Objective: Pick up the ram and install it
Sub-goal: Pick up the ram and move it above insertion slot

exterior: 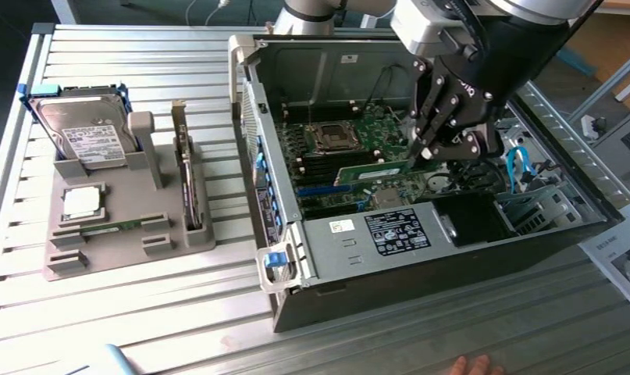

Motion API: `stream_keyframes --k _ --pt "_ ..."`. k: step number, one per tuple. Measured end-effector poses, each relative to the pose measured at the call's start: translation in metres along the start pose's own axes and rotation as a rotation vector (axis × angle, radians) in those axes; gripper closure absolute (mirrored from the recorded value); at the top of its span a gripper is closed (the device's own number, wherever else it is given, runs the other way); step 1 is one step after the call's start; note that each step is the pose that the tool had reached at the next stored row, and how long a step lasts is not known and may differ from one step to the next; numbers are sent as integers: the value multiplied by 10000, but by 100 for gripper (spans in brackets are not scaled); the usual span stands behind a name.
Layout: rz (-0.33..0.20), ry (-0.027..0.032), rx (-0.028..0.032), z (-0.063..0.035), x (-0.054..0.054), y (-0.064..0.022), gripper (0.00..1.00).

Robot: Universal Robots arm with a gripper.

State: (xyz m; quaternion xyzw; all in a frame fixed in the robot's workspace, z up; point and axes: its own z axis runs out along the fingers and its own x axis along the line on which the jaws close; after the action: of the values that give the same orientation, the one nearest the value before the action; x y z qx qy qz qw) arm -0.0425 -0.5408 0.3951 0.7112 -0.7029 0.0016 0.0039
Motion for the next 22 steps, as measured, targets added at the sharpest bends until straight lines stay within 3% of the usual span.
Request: stream_keyframes --k 22 --pt "-1 -1 0 24 -499 -180 88"
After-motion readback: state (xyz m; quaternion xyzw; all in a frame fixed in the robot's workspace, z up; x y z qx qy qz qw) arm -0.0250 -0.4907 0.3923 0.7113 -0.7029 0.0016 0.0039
